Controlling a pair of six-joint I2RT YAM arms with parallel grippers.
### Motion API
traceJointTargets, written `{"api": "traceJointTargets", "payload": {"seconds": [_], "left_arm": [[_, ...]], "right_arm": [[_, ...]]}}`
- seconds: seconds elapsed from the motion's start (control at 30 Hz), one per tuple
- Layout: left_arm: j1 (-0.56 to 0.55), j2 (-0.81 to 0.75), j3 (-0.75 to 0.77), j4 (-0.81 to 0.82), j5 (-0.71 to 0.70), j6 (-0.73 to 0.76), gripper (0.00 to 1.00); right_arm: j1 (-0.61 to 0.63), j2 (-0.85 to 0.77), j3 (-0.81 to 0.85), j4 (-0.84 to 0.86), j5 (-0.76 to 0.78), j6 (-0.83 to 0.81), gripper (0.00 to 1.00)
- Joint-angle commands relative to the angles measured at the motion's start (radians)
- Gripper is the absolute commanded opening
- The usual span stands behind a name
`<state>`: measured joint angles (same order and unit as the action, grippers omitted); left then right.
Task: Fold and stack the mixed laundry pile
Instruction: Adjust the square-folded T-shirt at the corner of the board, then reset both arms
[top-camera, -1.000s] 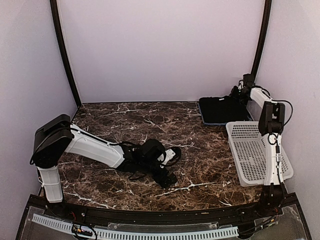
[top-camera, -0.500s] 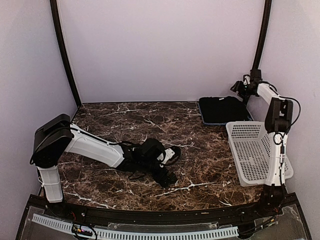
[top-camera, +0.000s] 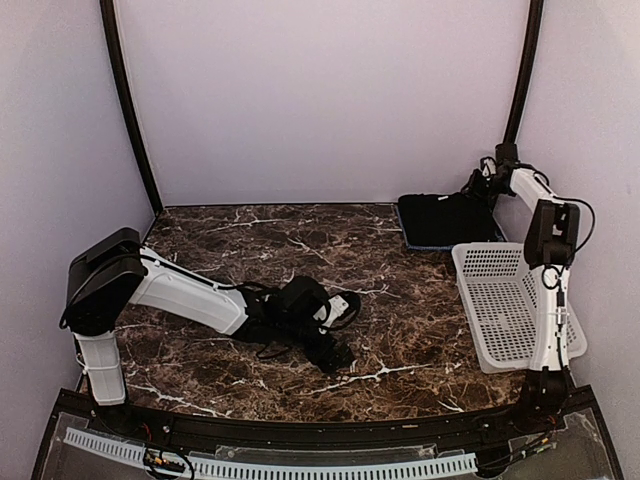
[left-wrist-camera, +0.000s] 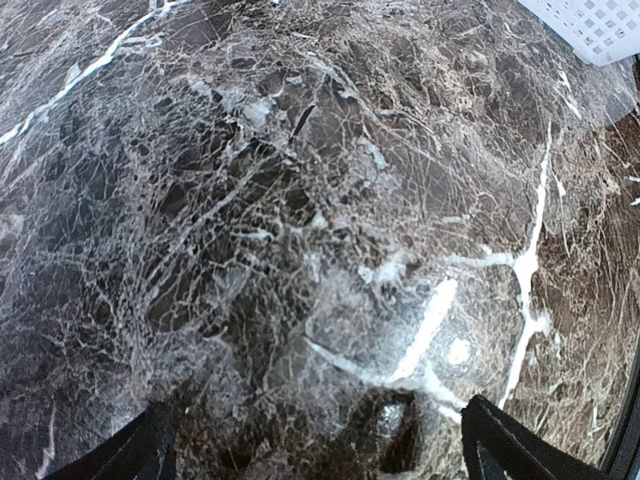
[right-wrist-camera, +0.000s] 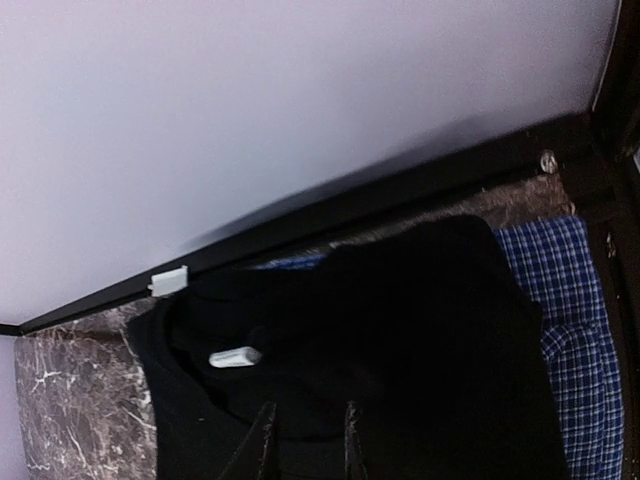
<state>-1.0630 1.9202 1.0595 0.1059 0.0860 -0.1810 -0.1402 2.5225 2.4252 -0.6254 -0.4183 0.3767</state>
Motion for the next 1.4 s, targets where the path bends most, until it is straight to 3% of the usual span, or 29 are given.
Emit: {"api": "traceJointTargets", "payload": {"seconds": [0.0,0.2,0.3,0.4,0.57,0.73,0.87,0.93,1.17,1.27,1.37], "left_arm": [[0.01,-0.011,-0.015,-0.029,-0.018,-0.011,0.99],[0.017,0.01,-0.013,-0.04,-0.021,-0.009,0.99],[0.021,0.012,-0.009,-0.046,-0.028,-0.008,0.99],[0.024,0.01,-0.005,-0.061,-0.046,-0.014,0.99],[0.03,-0.027,-0.023,-0.071,-0.074,-0.047,0.99],[0.052,-0.158,-0.083,-0.033,-0.119,-0.092,0.99],[0.132,-0.248,-0.077,-0.057,-0.047,-0.125,0.99],[0.188,-0.295,-0.063,-0.082,-0.015,-0.131,0.99],[0.441,-0.435,0.113,-0.317,0.016,-0.141,0.99],[0.549,-0.462,0.196,-0.386,0.03,-0.149,0.99],[0.59,-0.488,0.24,-0.45,-0.009,-0.149,0.99]], "right_arm": [[0.001,0.091,0.079,-0.102,0.08,0.006,0.2],[-0.005,0.169,0.14,-0.145,0.155,0.004,0.21],[-0.009,0.181,0.137,-0.129,0.186,0.004,0.41],[-0.009,0.18,0.142,-0.112,0.208,0.001,0.52],[-0.009,0.093,0.129,-0.079,0.222,-0.013,0.62],[0.0,-0.06,0.102,-0.06,0.189,-0.041,0.73],[0.018,-0.175,0.094,-0.069,0.142,-0.077,0.93],[0.028,-0.233,0.082,-0.074,0.116,-0.1,0.98],[0.098,-0.439,-0.028,-0.091,0.043,-0.142,0.99],[0.185,-0.552,-0.162,-0.055,0.032,-0.16,0.99],[0.278,-0.668,-0.309,-0.01,0.046,-0.178,0.99]]}}
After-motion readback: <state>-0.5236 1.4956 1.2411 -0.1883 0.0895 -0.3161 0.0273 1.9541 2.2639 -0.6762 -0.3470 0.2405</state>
